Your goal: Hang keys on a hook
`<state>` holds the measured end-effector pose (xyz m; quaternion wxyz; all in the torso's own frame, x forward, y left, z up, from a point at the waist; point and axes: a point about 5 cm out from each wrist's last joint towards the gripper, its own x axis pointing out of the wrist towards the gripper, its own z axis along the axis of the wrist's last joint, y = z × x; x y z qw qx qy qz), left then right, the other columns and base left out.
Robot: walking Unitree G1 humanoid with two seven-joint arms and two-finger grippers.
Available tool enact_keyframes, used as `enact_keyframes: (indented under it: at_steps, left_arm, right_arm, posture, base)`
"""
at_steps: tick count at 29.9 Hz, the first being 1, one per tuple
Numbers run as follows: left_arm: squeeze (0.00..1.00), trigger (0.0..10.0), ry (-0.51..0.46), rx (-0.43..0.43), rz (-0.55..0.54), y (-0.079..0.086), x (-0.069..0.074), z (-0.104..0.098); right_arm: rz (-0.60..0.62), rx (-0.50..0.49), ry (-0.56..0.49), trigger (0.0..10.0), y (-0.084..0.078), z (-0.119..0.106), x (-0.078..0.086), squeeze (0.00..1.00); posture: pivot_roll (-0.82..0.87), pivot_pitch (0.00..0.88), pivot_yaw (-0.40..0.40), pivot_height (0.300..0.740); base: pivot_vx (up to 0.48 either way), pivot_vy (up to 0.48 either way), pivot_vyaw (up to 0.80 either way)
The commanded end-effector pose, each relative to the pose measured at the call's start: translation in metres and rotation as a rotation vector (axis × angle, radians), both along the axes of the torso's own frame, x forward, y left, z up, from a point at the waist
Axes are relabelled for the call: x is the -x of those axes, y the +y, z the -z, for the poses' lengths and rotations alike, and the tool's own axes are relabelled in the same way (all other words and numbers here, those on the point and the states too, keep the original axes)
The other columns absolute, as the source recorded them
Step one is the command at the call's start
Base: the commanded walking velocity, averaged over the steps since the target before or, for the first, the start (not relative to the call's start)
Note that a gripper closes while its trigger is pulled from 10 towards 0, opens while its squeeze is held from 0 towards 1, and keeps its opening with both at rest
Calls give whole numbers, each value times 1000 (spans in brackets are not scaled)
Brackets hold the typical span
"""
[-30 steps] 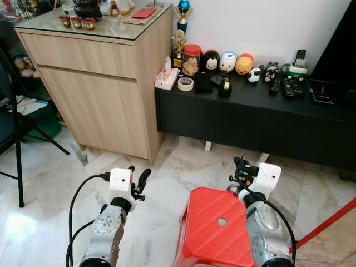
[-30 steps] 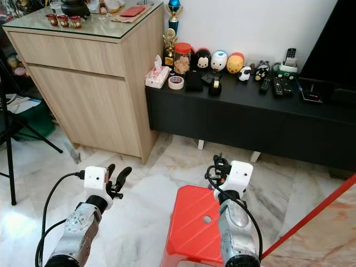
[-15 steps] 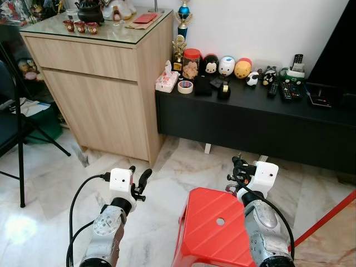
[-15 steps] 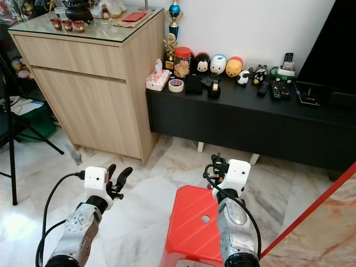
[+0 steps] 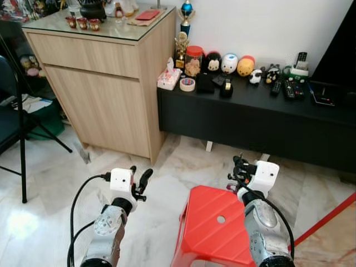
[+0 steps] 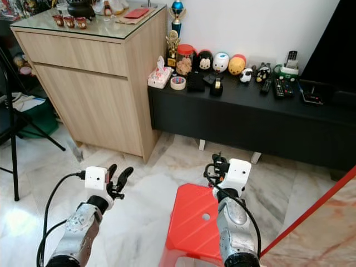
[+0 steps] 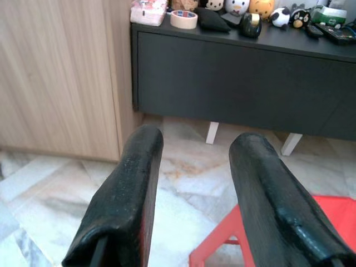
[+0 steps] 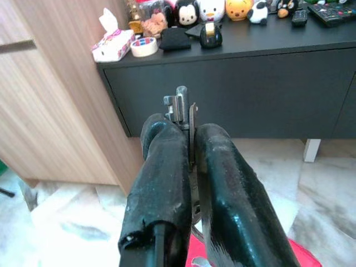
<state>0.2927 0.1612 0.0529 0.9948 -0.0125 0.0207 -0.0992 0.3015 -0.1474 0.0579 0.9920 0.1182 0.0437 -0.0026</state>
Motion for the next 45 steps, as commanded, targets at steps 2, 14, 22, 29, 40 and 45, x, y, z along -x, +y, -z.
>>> enact_keyframes:
  at_steps: [2, 14, 22, 29, 40, 45]
  left_arm:
    - [0, 10000, -6, 6, -5, 1, 1, 0]
    - [0, 10000, -8, 9, -9, 2, 1, -1]
    - [0, 10000, -16, 9, 14, 1, 0, -4]
    - [0, 10000, 12, -15, 170, -11, 0, -6]
    - [0, 10000, 72, -11, 459, -33, 4, -12]
    - [0, 10000, 90, 0, 559, -41, 7, -17]
  right_arm:
    - [-4, 10, -29, 10000, 2, -7, -3, 0]
    - [-9, 12, -38, 10000, 4, -10, -5, 0]
    - [-21, 12, -44, 10000, 7, -14, -7, 0]
    - [-62, 10, -52, 10000, 14, -22, -12, 0]
    - [-230, 102, -25, 10000, 33, -41, -22, 0]
    - [-328, 132, -36, 10000, 45, -54, -25, 0]
  posture:
    - [46, 3, -51, 740]
    - [51, 9, -54, 740]
    - [51, 13, -55, 740]
    - [54, 16, -55, 740]
    - [49, 20, -58, 740]
    - [38, 32, -59, 740]
  base:
    - [-304, 0, 0]
    - [-303, 0, 0]
    - [-303, 0, 0]
    - [-43, 0, 0]
    - [0, 0, 0]
    - [0, 0, 0]
